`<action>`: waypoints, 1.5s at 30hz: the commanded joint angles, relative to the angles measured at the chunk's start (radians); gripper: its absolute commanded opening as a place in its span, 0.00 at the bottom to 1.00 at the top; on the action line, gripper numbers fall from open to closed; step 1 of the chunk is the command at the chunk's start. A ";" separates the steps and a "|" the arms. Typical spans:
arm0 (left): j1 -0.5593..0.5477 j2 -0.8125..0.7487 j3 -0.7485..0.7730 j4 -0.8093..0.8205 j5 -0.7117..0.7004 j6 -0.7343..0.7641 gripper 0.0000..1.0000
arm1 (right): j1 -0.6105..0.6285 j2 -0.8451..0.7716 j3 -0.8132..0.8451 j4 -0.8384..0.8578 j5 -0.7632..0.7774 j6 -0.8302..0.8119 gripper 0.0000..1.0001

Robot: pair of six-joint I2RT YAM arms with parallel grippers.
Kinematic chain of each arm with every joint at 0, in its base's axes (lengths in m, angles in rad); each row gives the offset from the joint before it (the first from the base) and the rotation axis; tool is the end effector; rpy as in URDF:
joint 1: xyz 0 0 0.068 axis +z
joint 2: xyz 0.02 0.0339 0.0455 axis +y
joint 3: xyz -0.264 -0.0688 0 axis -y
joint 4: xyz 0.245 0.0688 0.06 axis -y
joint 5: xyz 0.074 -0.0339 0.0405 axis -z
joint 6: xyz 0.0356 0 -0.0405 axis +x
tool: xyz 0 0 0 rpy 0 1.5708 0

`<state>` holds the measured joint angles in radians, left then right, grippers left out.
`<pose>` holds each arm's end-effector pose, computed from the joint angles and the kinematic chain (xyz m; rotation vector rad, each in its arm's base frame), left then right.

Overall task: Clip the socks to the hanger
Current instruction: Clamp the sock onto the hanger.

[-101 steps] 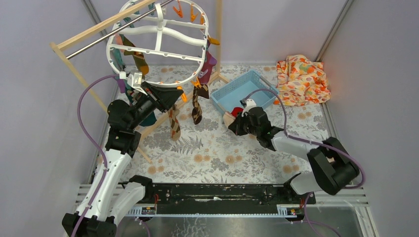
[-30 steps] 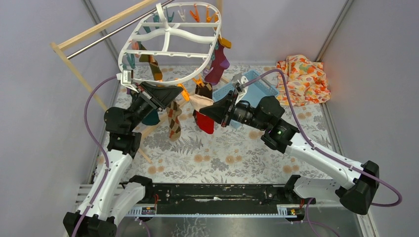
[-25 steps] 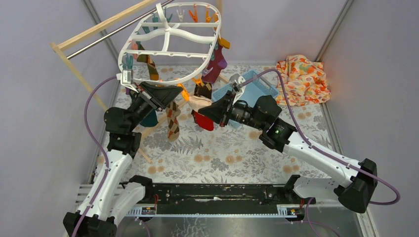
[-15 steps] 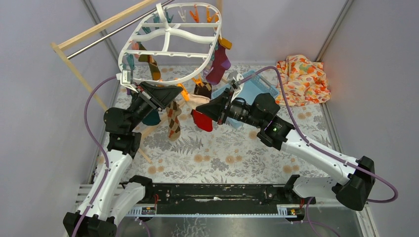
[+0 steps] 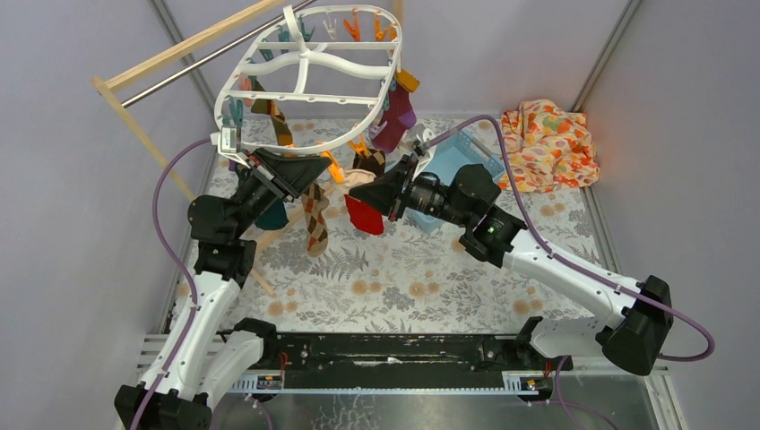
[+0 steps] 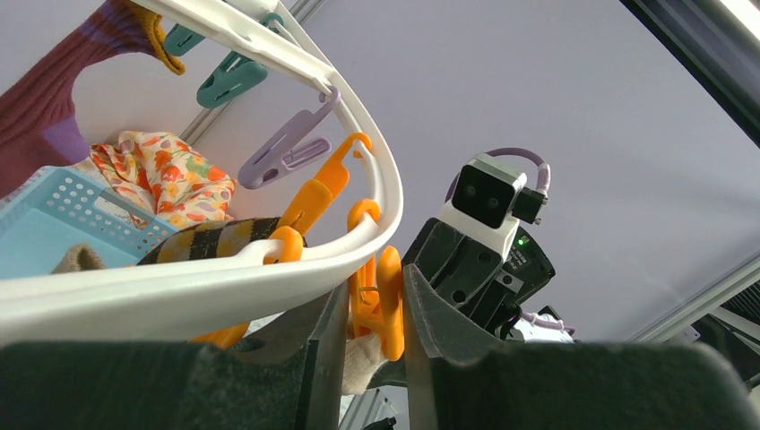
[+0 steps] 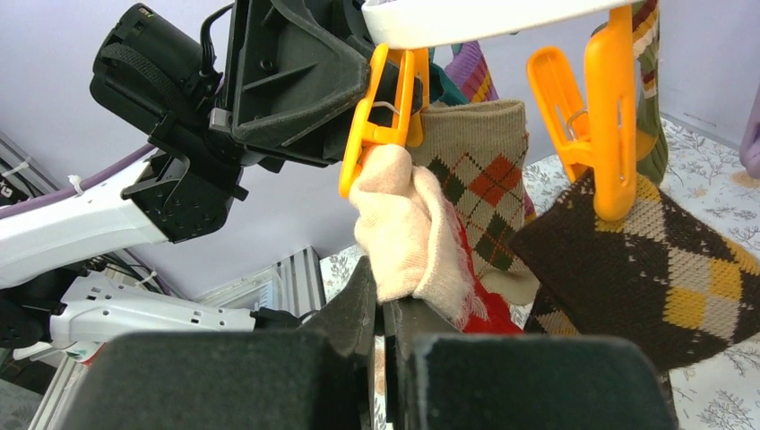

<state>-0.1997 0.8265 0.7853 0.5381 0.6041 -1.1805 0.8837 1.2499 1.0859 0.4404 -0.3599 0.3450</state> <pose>0.1716 -0.0554 0.4068 -0.0108 1.3126 -1.5231 0.1752 0.2333 0.4125 -0.6910 1.2482 1.2641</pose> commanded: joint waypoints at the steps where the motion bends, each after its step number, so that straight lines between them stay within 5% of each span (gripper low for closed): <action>1: 0.005 -0.010 0.001 0.042 0.045 -0.008 0.00 | 0.008 -0.015 0.050 0.098 -0.014 0.004 0.00; 40: 0.005 -0.014 0.022 0.046 0.080 -0.032 0.00 | 0.008 0.023 0.071 0.138 -0.020 0.014 0.00; 45: 0.005 -0.028 0.021 0.040 0.076 -0.017 0.35 | 0.007 0.037 0.081 0.145 -0.028 0.018 0.00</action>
<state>-0.1947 0.8223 0.7853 0.5385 0.6228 -1.2072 0.8837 1.2854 1.1057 0.5011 -0.3645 0.3561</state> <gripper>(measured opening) 0.311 0.023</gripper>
